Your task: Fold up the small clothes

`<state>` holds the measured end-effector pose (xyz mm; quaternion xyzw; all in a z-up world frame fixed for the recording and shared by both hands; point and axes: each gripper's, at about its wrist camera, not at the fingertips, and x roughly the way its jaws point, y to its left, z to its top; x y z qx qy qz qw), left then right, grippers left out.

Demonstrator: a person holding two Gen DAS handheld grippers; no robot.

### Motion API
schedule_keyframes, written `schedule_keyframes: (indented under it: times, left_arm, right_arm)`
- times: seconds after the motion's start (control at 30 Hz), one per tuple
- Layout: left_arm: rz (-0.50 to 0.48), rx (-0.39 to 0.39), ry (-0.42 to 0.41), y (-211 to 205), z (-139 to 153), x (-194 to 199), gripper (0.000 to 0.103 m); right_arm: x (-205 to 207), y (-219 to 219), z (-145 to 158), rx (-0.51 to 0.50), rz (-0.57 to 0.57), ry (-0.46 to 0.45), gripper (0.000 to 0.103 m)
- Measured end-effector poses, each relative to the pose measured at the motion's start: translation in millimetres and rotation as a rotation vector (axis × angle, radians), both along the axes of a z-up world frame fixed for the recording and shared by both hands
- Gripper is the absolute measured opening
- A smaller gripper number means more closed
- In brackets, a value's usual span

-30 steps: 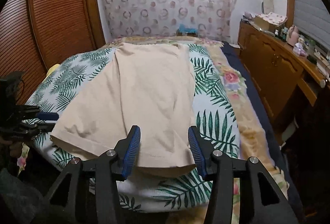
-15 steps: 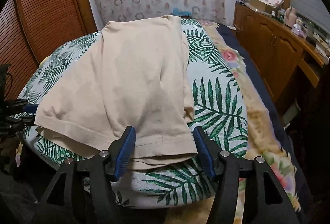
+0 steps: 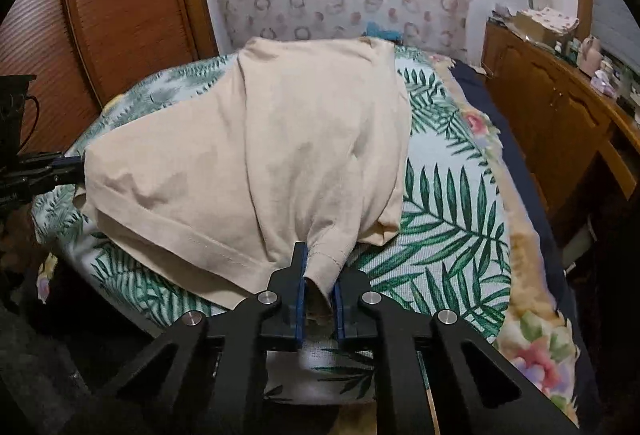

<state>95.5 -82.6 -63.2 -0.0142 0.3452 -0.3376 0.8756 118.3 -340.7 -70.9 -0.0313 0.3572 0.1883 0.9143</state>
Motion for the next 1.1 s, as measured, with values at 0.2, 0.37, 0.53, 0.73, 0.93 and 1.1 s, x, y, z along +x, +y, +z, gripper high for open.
schedule_keyframes:
  times: [0.2,0.37,0.53,0.73,0.93,1.1]
  left_arm:
    - [0.029,-0.027,-0.059,6,25,16,0.005]
    - [0.067,-0.031,-0.09,13,39,49,0.005]
    - [0.104,-0.042,-0.092,15,44,86,0.005]
    - [0.13,-0.048,-0.077,14,47,131,0.005]
    - [0.16,-0.047,-0.055,18,44,172,0.005]
    - [0.174,-0.027,-0.036,17,38,203,0.005]
  right_arm:
    - [0,-8,33,0.091,0.014,-0.1,0.01]
    - [22,-4,56,0.117,0.026,-0.172,0.01]
    - [45,-1,65,0.133,0.035,-0.206,0.01]
    - [93,6,66,0.116,0.049,-0.205,0.01]
    - [150,17,71,0.112,0.071,-0.191,0.01]
    - [184,25,66,0.095,0.084,-0.162,0.01]
